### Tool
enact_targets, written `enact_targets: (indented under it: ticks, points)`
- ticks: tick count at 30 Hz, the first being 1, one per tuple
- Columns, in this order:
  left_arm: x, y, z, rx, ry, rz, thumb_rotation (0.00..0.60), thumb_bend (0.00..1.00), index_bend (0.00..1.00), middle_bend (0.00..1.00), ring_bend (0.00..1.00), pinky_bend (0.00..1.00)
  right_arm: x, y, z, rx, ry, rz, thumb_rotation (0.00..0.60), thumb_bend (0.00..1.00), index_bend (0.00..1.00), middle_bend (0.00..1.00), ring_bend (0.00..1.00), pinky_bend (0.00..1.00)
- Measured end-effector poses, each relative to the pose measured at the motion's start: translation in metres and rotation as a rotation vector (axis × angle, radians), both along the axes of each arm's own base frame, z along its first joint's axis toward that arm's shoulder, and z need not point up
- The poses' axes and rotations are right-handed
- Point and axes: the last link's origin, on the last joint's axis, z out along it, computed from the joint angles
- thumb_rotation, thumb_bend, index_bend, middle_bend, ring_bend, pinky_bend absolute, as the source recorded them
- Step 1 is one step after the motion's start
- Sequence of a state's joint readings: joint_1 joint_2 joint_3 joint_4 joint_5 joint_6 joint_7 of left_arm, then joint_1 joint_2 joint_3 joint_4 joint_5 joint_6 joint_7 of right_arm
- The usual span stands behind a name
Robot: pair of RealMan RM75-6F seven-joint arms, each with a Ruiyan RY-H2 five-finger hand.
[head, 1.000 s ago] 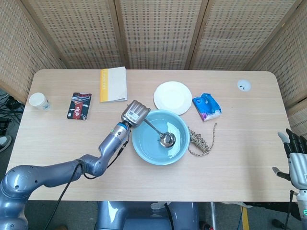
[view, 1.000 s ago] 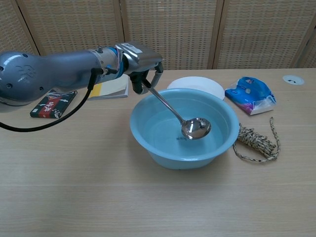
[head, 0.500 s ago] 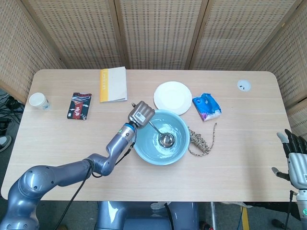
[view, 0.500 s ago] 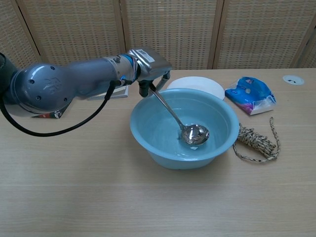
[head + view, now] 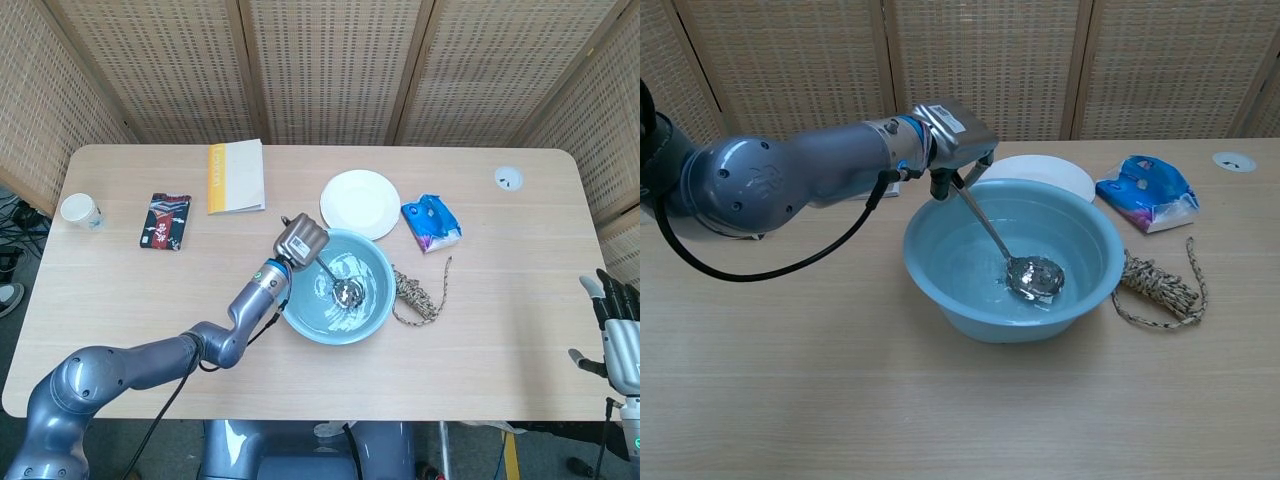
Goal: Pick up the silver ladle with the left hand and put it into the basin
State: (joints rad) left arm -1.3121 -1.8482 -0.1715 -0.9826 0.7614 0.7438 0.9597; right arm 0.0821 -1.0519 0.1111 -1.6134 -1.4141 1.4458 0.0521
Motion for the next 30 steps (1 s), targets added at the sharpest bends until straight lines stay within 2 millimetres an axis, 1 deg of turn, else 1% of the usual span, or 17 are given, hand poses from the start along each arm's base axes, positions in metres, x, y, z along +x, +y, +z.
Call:
enact_targets:
  ticks: [10,25,30]
  points:
    - [0.0,-0.001,0.004,-0.011,-0.034,0.018,0.6,0.58,1.0,1.0,1.0,1.0,0.0,0.0,0.0,0.002,0.0,-0.003,0.6,0.0,0.0,0.0,0.0,0.0]
    - [-0.003,-0.004,0.019,-0.043,-0.109,0.068,0.6,0.58,1.0,1.0,1.0,1.0,0.0,-0.001,-0.004,0.013,0.005,-0.005,0.6,0.0,0.0,0.0,0.0,0.0]
    - [-0.003,-0.004,0.027,-0.05,-0.128,0.085,0.6,0.58,1.0,1.0,1.0,1.0,0.0,-0.001,-0.004,0.014,0.006,-0.007,0.6,0.0,0.0,0.0,0.0,0.0]
